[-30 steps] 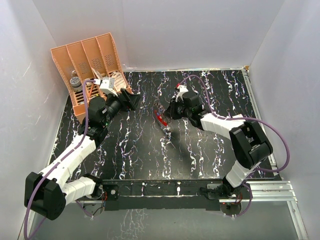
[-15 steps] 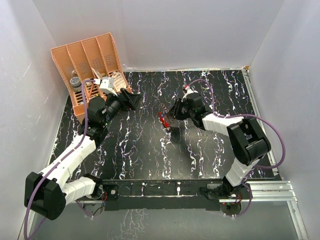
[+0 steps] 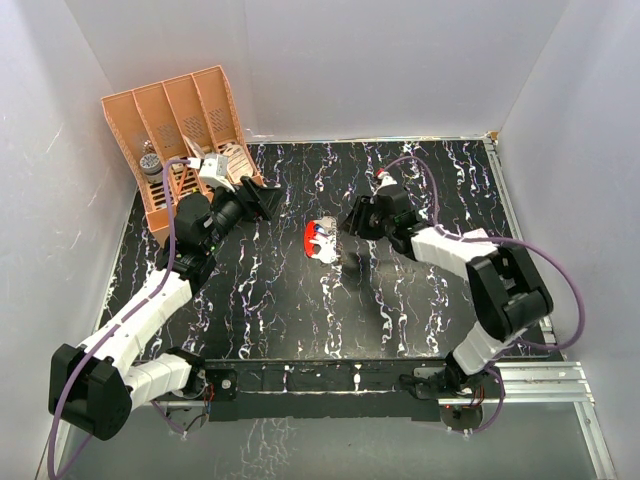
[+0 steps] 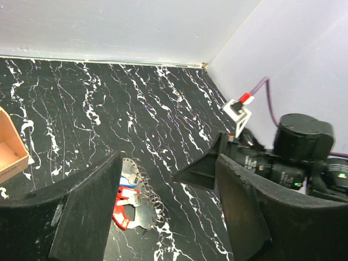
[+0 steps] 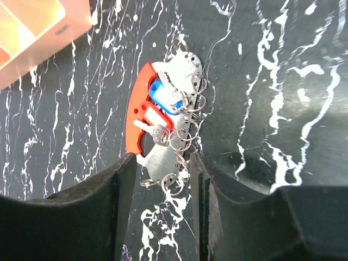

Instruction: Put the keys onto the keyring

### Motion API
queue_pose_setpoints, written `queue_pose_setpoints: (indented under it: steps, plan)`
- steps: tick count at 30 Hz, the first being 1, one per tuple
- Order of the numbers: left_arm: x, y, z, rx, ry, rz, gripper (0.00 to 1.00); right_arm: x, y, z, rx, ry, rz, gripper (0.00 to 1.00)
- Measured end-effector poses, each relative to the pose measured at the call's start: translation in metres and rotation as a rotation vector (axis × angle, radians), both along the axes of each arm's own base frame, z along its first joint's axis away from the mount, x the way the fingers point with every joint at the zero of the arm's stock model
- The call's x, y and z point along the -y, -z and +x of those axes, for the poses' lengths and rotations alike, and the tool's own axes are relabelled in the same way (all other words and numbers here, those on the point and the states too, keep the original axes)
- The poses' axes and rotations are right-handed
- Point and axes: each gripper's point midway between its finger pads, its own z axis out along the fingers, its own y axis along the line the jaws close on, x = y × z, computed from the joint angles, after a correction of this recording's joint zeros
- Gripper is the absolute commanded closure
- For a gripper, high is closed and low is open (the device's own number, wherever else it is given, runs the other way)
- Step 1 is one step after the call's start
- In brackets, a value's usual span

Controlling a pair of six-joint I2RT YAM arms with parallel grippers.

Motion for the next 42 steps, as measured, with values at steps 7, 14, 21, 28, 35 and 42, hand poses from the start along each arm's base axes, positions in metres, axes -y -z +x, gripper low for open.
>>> queue_pose_setpoints:
  steps: [7,14,21,28,35,42]
  plan:
    - [-0.015,0.01,0.006,-0.108,-0.102,0.005,0.18,0.036,-0.07,0.0,0.192,0.106,-0.086,0.03]
    - [-0.035,-0.011,0.013,-0.145,-0.226,-0.007,0.02,0.093,-0.137,0.003,0.375,0.335,-0.187,0.02]
    - [-0.048,-0.013,0.013,-0.181,-0.299,0.017,0.01,0.141,-0.162,-0.015,0.463,0.568,-0.173,0.02]
    - [-0.053,-0.013,0.012,-0.184,-0.32,0.019,0.02,0.162,-0.163,-0.037,0.527,0.666,-0.105,0.02]
    - [-0.054,-0.018,0.009,-0.171,-0.323,0.009,0.02,0.16,-0.166,-0.033,0.536,0.658,-0.11,0.02]
    - [-0.055,-0.019,0.007,-0.166,-0.323,-0.001,0.02,0.16,-0.167,-0.036,0.537,0.646,-0.121,0.02]
